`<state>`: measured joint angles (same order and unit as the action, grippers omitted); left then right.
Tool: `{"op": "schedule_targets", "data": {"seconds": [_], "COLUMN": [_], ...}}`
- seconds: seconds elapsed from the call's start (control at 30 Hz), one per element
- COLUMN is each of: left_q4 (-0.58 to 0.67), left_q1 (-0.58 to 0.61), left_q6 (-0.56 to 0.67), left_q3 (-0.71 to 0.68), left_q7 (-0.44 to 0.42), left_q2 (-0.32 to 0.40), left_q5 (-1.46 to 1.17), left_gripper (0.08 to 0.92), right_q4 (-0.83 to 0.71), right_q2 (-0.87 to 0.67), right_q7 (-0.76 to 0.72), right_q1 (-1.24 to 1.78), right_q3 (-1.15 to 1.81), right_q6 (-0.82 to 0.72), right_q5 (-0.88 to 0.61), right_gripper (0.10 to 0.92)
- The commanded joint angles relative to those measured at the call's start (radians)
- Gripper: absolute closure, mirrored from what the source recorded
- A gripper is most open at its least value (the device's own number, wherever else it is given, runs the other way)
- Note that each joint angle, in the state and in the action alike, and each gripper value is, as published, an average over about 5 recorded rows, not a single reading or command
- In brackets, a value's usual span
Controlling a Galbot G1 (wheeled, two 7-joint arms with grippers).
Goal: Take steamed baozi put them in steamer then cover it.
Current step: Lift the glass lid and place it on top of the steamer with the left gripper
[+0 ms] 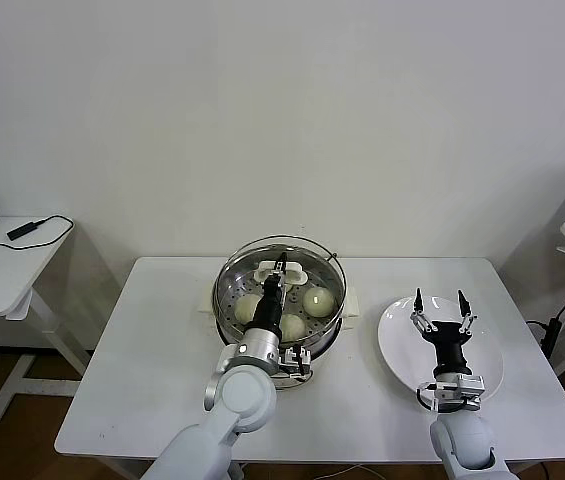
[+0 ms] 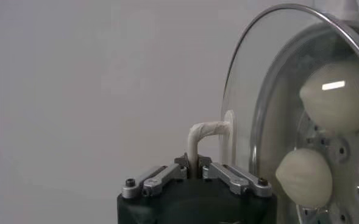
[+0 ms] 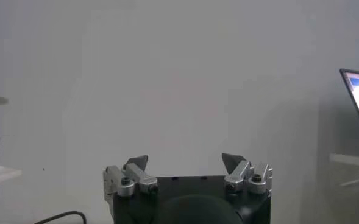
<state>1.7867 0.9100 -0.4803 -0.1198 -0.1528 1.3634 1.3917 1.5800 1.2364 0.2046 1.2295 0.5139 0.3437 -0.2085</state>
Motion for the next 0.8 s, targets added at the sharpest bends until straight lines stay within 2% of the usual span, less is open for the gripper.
{"op": "schedule_targets", "data": {"seconds": [0.03, 0.8], "left_q4": [-0.046, -0.036], "left_q1": [-0.008, -0.001], "left_q6": [0.005, 0.006], "left_q3": [0.003, 0.017], "left_q7": [-0.002, -0.031], "left_q2": [0.007, -0.001], "left_q5": [0.016, 0.022], "left_gripper": [0.813, 0.813], "right_q4": [-0.001, -0.011], "right_q2": [0.001, 0.003], "right_q7": [0.001, 0.0], "right_q1": [-0.001, -0.009], "right_q3": [0.0, -0.001], "right_q6": [-0.004, 0.0], "right_q5": [0.001, 0.009], "right_gripper": [0.203, 0.203]}}
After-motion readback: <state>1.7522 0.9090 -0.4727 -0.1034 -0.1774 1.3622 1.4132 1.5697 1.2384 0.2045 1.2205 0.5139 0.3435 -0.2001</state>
